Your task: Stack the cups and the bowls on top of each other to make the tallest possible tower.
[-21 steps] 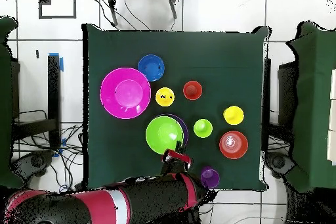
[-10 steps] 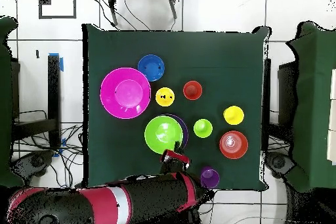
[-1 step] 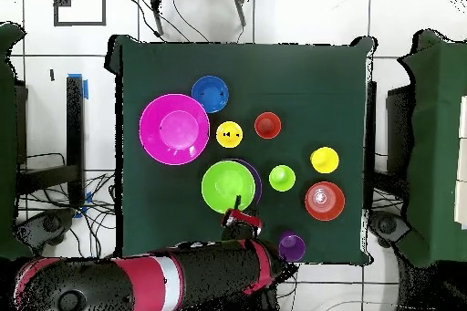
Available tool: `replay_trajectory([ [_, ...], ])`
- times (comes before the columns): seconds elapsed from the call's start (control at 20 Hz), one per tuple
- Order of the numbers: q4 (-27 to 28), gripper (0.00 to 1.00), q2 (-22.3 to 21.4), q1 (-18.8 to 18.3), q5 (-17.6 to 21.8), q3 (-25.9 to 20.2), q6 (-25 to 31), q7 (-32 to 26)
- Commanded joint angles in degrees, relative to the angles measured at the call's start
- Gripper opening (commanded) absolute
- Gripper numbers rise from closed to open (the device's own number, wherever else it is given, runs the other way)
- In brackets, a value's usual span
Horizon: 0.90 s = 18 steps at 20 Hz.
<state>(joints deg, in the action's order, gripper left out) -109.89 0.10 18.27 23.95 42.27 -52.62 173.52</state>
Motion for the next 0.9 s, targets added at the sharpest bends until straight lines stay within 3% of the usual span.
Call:
replay_trajectory([
  [0.05, 4.58, 1.00, 2.59, -0.70, -1.52, -9.64, 0.26, -2.16],
  [0.9, 3.47, 1.00, 0.69, -0.33, -0.31, -9.46, 2.18, -1.71],
])
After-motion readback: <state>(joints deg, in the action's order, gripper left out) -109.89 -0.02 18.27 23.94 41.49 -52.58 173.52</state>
